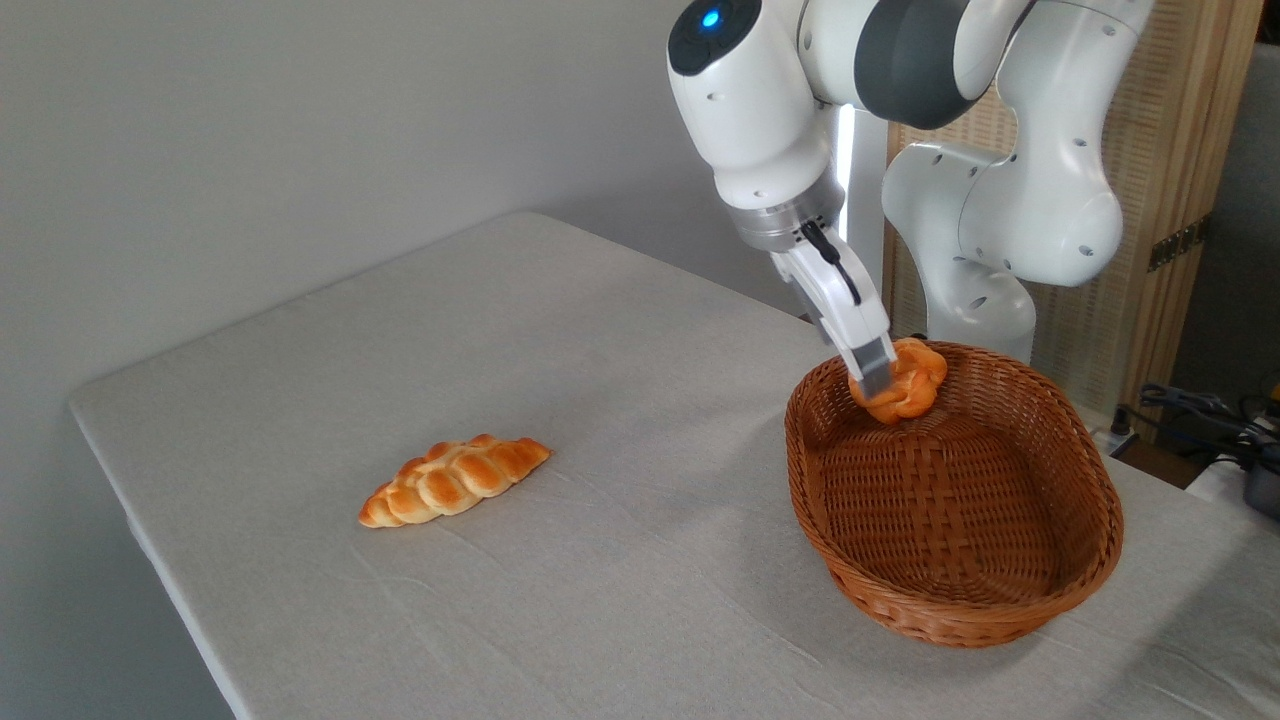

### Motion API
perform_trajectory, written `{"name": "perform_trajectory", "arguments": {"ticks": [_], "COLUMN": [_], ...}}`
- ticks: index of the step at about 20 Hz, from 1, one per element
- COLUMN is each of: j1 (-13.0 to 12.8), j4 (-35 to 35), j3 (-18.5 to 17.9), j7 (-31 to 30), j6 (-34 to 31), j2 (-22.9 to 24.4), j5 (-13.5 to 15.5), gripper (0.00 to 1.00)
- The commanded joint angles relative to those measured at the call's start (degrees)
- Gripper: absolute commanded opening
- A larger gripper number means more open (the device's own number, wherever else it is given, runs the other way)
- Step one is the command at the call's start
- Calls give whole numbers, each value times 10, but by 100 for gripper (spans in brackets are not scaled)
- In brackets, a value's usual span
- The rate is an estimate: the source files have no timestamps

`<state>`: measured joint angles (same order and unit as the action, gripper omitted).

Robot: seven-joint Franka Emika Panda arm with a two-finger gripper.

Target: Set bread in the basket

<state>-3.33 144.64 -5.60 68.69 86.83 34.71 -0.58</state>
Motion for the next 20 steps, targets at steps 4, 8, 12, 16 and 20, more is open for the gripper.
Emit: {"name": "perform_trajectory", "arguments": {"ticks": [4, 8, 12, 16, 20], "j1": [-11, -12, -12, -12, -6], "j4": [-132, -245, -415, -516, -535], "j3": [-10, -30, -29, -21, 15], "j7": [-35, -48, -113, -165, -245], "j6": [8, 56, 92, 72, 50], "j2": [-13, -89, -240, -315, -336], "j5": [69, 71, 72, 99, 88], "gripper": [100, 100, 100, 100, 100]}}
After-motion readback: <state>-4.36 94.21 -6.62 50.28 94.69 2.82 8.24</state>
